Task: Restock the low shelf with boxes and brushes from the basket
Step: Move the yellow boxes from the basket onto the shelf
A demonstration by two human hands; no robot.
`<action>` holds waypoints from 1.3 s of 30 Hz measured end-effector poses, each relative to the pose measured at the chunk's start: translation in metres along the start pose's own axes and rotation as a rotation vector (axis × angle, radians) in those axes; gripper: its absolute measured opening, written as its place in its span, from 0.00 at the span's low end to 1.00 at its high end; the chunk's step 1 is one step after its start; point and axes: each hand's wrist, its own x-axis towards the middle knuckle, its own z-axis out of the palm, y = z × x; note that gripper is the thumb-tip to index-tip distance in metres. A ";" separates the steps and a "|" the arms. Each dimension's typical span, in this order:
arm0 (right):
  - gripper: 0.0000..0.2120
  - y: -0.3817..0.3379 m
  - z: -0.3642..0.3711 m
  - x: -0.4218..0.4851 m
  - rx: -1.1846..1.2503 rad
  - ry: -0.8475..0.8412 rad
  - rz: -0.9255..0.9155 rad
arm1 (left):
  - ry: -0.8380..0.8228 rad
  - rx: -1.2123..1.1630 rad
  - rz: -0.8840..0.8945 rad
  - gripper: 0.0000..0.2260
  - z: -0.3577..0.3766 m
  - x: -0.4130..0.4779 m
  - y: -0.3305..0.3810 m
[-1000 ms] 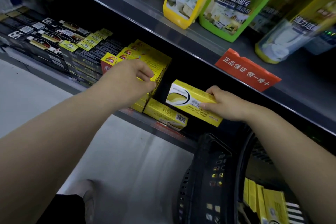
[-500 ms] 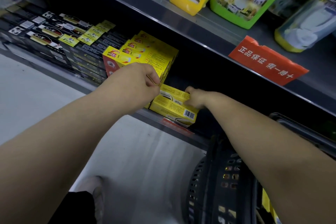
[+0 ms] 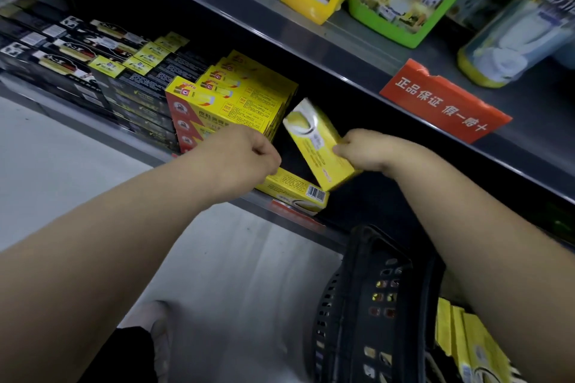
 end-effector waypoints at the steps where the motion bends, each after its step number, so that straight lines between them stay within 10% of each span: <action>1: 0.13 0.002 -0.004 -0.017 0.262 -0.046 0.007 | -0.032 -0.030 -0.027 0.08 0.003 0.000 -0.001; 8: 0.13 0.000 0.014 -0.093 1.132 -0.427 -0.055 | -0.212 -0.357 -0.234 0.14 0.026 -0.006 -0.003; 11: 0.13 -0.007 0.018 -0.091 0.830 -0.326 -0.124 | -0.156 -0.394 -0.227 0.13 0.022 -0.006 -0.003; 14: 0.45 -0.008 0.004 -0.080 0.249 0.135 -0.240 | -0.070 0.022 -0.101 0.19 0.014 -0.005 -0.008; 16: 0.49 -0.014 -0.001 -0.076 0.013 0.286 -0.481 | -0.041 0.218 -0.044 0.23 0.010 -0.005 -0.009; 23: 0.20 -0.013 -0.012 -0.058 -0.155 0.023 -0.543 | 0.051 0.123 0.078 0.21 0.006 0.003 -0.009; 30: 0.34 0.031 0.000 0.003 -0.314 -0.011 0.052 | 0.236 -0.052 0.181 0.09 -0.004 0.010 -0.005; 39: 0.27 0.004 0.071 0.079 -0.147 -0.180 -0.020 | 0.253 -0.060 0.183 0.10 -0.002 0.013 -0.003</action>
